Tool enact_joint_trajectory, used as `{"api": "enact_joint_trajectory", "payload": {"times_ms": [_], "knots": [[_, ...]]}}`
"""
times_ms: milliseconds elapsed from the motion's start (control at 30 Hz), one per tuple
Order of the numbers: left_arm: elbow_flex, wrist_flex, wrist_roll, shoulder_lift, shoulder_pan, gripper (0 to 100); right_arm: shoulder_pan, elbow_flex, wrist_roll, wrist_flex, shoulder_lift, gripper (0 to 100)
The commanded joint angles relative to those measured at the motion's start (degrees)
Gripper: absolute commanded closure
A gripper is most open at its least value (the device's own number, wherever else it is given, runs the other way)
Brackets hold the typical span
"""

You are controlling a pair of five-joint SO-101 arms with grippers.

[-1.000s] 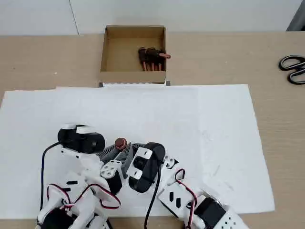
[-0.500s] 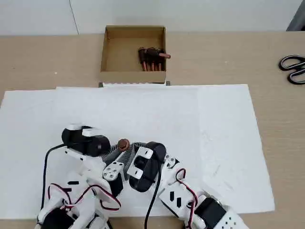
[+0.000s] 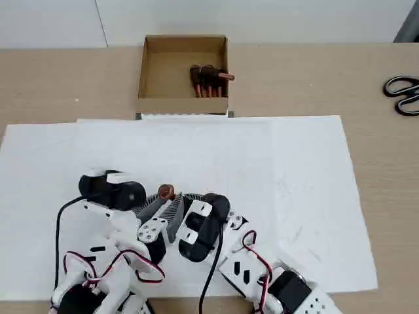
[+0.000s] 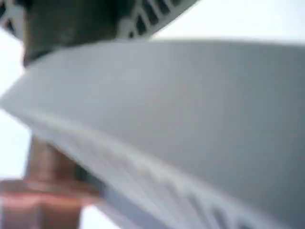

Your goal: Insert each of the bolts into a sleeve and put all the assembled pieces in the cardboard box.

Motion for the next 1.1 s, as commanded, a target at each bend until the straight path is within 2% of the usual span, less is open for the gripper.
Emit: {"api": "enact_joint_trajectory", "payload": {"times_ms": [0, 367, 867, 1000, 1067], "knots": [[1.9, 0.6, -0.6, 0.5, -1.1, 87, 1.5, -1.4, 0.5, -3.4, -0.8, 99.5], [1.5, 0.3, -0.6, 0.3, -1.2, 87, 1.5, -1.1, 0.6, -3.3, -0.7, 99.5], [-6.8, 0.4, -0.4, 0.5, -0.8, 87, 1.5, 1.0, 0.6, -3.3, -0.7, 99.5], [-6.9, 0.5, -0.1, 0.5, 3.1, 87, 1.5, 1.0, 0.6, -3.3, -0.7, 99.5], [-6.9, 0.4, 2.3, 0.5, 5.9, 87, 1.5, 1.0, 0.6, -3.3, -0.6, 99.5]]}}
